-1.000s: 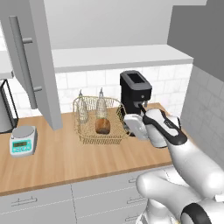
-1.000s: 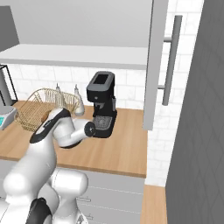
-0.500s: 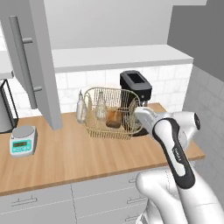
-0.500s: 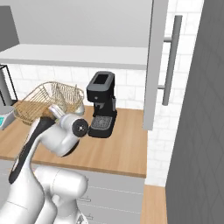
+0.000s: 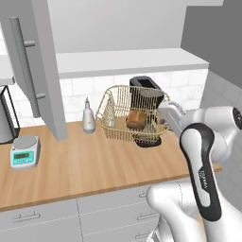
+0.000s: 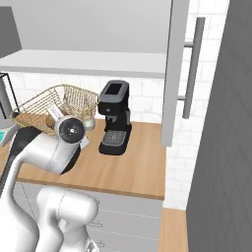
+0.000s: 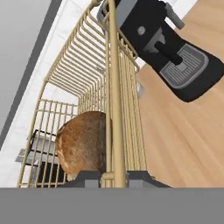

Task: Open the cabinet, pick up the bread from the cabinet and place it in the basket. Then move the basket to the dining counter.

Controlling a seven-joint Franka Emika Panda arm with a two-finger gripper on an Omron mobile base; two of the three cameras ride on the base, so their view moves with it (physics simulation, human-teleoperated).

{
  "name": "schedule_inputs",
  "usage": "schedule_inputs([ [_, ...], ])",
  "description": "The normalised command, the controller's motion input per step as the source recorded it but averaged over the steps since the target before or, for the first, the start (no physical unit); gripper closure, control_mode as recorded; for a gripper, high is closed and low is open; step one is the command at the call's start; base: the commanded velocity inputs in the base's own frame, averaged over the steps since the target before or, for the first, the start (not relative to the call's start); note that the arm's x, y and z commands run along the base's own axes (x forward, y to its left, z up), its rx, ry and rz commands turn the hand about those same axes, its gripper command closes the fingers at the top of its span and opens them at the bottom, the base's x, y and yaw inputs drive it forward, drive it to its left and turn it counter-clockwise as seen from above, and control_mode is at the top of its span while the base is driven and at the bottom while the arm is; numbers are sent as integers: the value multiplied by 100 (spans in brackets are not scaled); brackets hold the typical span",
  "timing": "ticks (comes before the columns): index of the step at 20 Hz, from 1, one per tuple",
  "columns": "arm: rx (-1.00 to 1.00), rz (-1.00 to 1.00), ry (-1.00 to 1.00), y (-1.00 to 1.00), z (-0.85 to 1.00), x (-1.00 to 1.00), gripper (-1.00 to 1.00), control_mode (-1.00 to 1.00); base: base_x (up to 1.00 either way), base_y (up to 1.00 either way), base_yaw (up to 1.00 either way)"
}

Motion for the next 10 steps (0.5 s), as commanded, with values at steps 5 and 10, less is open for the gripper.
schedule_inputs([
  [5,0,-6,-6,-6,22,-76,100,-100,0,0,0],
  [10,0,-2,-14,0,9,-45,100,-100,0,0,0],
])
